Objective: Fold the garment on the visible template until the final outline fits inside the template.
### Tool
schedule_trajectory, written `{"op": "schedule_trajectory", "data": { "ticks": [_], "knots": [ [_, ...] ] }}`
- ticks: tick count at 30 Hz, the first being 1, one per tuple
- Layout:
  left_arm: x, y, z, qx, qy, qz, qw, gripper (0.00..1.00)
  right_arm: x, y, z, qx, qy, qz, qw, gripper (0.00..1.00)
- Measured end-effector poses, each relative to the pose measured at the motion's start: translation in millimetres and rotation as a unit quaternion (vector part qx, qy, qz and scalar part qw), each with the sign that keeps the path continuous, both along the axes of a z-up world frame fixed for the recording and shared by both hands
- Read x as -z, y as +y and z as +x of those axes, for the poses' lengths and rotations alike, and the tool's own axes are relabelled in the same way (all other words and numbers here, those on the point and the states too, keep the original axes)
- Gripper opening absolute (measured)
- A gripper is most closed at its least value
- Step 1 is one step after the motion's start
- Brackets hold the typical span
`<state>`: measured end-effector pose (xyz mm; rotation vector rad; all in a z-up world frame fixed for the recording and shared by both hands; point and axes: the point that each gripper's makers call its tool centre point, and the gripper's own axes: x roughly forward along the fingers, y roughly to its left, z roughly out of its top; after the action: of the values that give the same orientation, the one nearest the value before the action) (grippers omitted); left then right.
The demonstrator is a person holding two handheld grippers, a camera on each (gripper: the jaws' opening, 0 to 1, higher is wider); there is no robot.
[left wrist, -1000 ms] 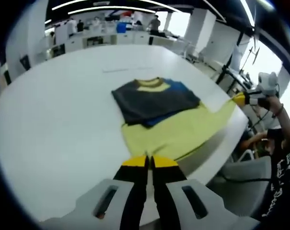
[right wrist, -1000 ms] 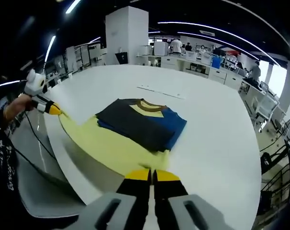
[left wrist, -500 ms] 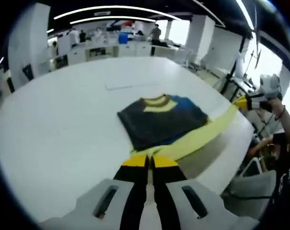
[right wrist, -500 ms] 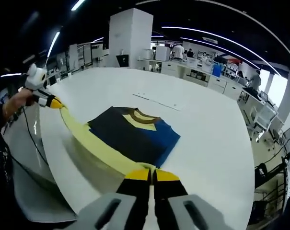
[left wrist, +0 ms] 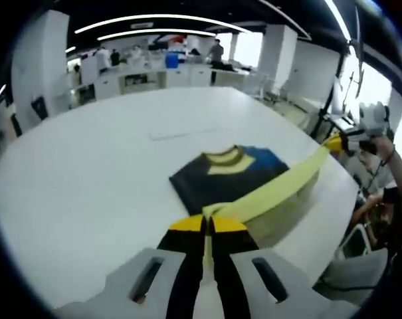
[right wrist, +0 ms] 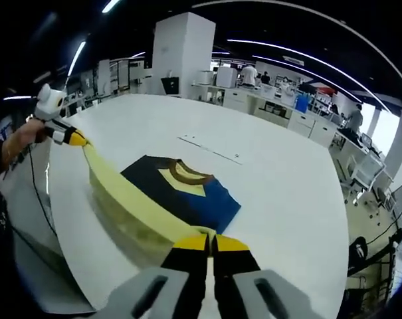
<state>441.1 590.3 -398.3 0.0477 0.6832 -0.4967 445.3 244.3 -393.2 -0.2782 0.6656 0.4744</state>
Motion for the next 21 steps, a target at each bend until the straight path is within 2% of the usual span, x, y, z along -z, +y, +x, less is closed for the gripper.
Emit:
{"op": "schedule_trajectory", "data": {
  "ticks": [5, 7, 11, 18, 21],
  "knots": [
    [-2.3, 0.6, 15.2, -0.007, -0.009, -0.006, 0.9999, 0.0, -1.9, 0.4, 17.0, -0.006, -0.006, -0.007, 0.9999, 0.0],
    [-6.5, 0.3, 25.2, -0.011, -0.024, -0.014, 0.9995, 0.0, -2.6, -0.4, 21.7, -0.004, -0.008, -0.008, 0.9999, 0.0],
    [-7.8, -1.2, 36.5, -0.013, -0.029, -0.005, 0.9995, 0.0, -4.1, 1.1, 32.0, -0.004, -0.013, -0.007, 0.9999, 0.0],
    [-10.2, 2.7, 61.1, -0.029, -0.04, -0.019, 0.9986, 0.0, -6.6, 0.3, 53.5, 0.005, -0.022, 0.015, 0.9996, 0.0],
    [-10.6, -1.7, 66.3, -0.039, -0.046, -0.024, 0.9979, 0.0, -5.2, -4.4, 72.1, 0.006, -0.025, 0.02, 0.9995, 0.0]
  ]
}}
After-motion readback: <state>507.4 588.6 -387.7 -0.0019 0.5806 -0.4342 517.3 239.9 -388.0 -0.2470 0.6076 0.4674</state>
